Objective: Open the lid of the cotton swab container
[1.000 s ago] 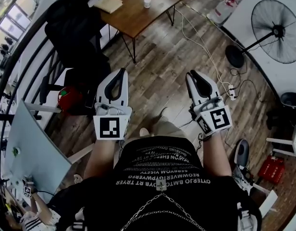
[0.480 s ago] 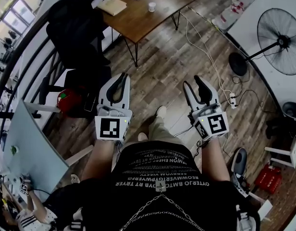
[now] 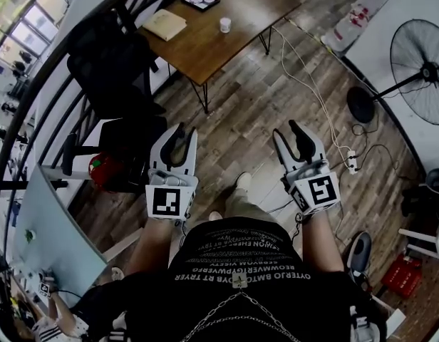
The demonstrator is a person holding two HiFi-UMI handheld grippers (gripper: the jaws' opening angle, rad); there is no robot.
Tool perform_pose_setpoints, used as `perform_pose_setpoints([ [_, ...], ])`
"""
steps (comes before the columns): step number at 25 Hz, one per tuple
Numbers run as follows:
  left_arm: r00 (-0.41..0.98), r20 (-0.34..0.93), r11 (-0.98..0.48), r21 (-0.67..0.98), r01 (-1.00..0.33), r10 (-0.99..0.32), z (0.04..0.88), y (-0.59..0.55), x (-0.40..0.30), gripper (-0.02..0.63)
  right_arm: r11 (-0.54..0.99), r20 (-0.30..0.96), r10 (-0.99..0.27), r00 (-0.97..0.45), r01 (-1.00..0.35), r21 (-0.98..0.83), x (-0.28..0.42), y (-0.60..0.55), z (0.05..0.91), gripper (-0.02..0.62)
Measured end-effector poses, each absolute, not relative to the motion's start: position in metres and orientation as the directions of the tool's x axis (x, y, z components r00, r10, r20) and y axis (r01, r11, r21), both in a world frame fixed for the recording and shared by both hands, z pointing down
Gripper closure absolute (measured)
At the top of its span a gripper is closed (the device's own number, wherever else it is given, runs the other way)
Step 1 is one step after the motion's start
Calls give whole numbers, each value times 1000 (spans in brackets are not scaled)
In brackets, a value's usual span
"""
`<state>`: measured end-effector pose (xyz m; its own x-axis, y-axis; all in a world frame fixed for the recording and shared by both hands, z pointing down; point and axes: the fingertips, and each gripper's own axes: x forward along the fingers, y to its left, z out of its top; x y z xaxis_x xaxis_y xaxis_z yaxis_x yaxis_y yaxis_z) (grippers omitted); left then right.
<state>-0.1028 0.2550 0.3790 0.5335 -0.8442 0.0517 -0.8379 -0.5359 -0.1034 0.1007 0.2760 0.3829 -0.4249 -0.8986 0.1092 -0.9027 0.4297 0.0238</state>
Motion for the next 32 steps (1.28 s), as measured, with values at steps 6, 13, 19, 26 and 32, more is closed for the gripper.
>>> perform_pose_setpoints([
  [6, 533, 70, -538, -83, -839, -843, 384, 215, -74, 443, 434, 149, -891, -428, -901, 6, 124, 238, 389, 420],
  [13, 505, 133, -518, -91, -851, -853, 394, 180, -55, 443, 461, 185, -870, -456, -887, -21, 138, 209, 399, 420],
  [19, 487, 101, -495, -86, -865, -868, 385, 149, -35, 443, 519, 155, -844, -513, -855, -5, 145, 177, 393, 420],
  [26, 473, 103, -483, -104, -870, -875, 387, 125, -3, 443, 544, 163, -827, -539, -839, -10, 166, 144, 396, 422],
  [32, 452, 137, -466, -97, -879, -881, 398, 121, -1, 443, 578, 167, -802, -573, -816, -23, 168, 134, 406, 420],
])
